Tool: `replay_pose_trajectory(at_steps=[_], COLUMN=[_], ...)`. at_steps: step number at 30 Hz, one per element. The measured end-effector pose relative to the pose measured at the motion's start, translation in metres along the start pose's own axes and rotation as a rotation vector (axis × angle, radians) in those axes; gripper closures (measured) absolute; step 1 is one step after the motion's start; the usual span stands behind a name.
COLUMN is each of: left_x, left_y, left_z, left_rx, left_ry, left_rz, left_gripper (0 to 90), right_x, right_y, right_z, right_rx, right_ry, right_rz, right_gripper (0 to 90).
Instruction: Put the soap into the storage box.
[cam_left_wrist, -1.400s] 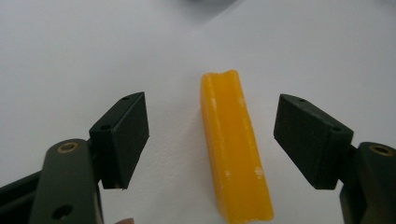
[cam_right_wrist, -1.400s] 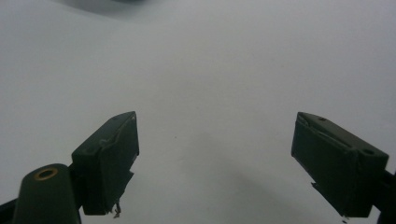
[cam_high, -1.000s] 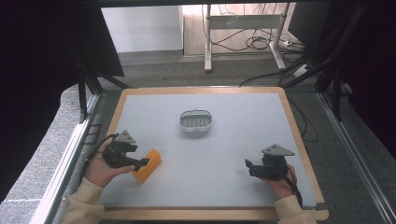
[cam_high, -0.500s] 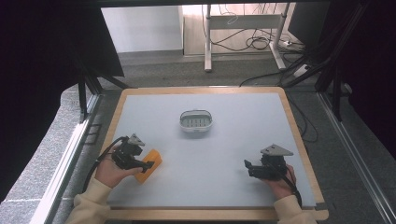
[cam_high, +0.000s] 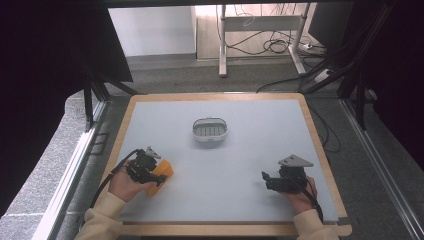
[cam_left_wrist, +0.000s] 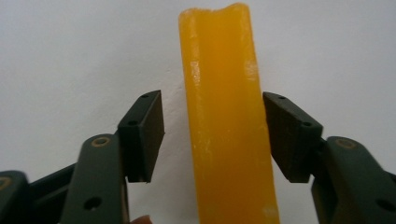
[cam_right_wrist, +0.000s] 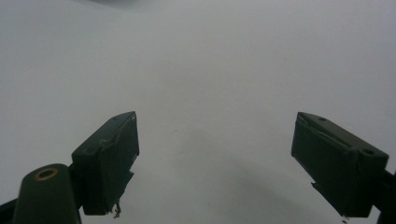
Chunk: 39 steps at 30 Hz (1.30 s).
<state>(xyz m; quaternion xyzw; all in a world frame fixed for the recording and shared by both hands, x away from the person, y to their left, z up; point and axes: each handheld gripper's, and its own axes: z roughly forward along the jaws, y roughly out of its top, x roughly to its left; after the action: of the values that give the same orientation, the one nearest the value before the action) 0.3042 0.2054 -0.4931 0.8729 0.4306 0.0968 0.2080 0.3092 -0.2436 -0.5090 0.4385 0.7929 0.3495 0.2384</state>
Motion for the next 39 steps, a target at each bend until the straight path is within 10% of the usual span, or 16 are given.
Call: replay_pose_trajectory(at_steps=[7, 39], left_x=[-0.004, 0.000], left_y=[0.001, 0.003], left_z=[0.011, -0.017], left_rx=[0.041, -0.060], left_ry=[-0.006, -0.050], left_rz=[-0.018, -0.021], left_gripper=[60.0, 61.8], right_x=[0.000, -0.001], right_y=[0.000, 0.000], right_z=[0.001, 0.000], right_rx=[0.009, 0.006], right_ry=[-0.007, -0.021], right_rz=[-0.001, 0.000], right_gripper=[15.4, 15.9])
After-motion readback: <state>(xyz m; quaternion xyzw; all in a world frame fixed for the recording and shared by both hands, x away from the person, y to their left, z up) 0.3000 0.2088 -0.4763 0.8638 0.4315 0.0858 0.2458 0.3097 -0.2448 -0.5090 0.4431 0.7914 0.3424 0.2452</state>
